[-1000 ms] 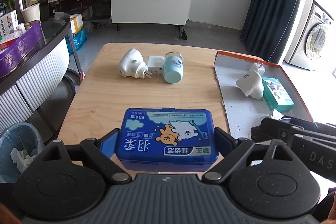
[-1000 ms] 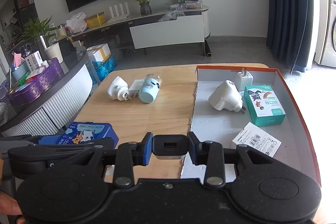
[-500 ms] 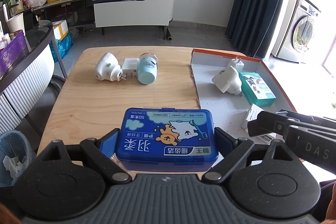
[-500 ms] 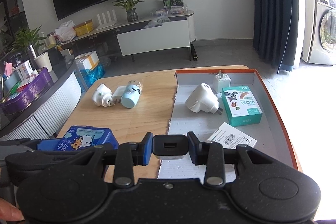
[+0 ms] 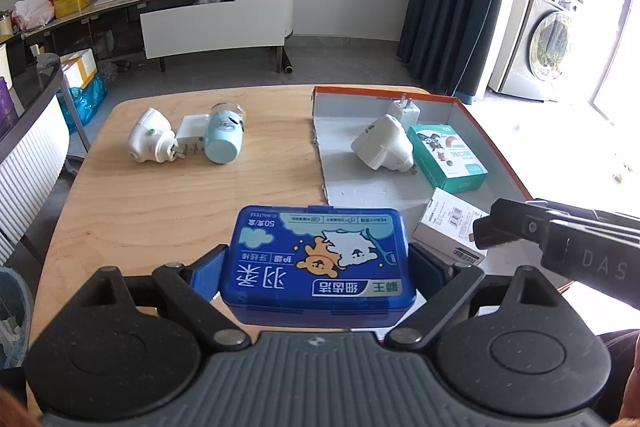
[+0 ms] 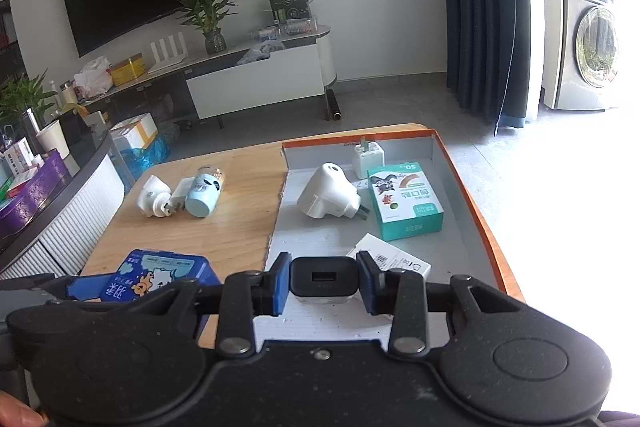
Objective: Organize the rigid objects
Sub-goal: 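Carry the black charger and blue box over the orange-rimmed box with both tools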
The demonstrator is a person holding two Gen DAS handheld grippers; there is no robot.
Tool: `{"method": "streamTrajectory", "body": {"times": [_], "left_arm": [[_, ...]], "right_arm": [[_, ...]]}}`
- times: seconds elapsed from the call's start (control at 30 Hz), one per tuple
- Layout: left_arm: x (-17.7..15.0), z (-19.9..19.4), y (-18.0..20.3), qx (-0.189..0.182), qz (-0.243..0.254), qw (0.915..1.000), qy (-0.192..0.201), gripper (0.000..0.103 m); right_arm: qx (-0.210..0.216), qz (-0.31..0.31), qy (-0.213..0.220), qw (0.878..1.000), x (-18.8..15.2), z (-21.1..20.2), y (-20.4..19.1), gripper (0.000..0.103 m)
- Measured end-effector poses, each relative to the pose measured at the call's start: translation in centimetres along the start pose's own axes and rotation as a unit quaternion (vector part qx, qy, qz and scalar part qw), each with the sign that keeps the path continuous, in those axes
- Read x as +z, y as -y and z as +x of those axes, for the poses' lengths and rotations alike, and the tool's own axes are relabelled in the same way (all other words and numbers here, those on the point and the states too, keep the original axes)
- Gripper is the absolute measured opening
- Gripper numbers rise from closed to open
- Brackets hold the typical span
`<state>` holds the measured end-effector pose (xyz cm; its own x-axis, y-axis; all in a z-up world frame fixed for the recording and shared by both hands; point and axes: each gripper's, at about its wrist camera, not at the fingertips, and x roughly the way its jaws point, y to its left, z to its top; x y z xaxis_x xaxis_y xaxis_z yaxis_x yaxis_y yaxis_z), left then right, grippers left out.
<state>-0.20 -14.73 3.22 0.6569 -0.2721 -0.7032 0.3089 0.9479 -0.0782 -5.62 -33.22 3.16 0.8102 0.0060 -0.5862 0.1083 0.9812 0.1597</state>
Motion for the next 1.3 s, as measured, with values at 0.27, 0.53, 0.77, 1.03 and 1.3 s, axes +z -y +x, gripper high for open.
{"method": "streamTrajectory", "body": {"times": [0.27,0.53,0.77,1.03,1.3], "left_arm": [[0.5,1.0,2.0,-0.015,0.018,0.9997,-0.002,0.094],[0.9,1.9,3.4,-0.023,0.033,0.9992,-0.007,0.094],[1.4,2.6,4.5,-0.029,0.039,0.9988,-0.008,0.094],[2.2,3.3,5.3,-0.033,0.045,0.9984,-0.006,0.094],[2.8,3.9,5.8,-0.035,0.047,0.9983,-0.005,0.094]], "right_arm": [[-0.02,0.018,0.006,1.0,0.2,0.0,2.2,0.043],[-0.034,0.032,0.008,0.999,0.5,0.3,3.7,0.043],[-0.041,0.041,0.007,0.998,0.7,0.9,4.7,0.043],[-0.044,0.044,0.005,0.998,1.2,1.7,5.2,0.043],[-0.048,0.042,0.004,0.998,2.0,2.5,5.8,0.043]]}}
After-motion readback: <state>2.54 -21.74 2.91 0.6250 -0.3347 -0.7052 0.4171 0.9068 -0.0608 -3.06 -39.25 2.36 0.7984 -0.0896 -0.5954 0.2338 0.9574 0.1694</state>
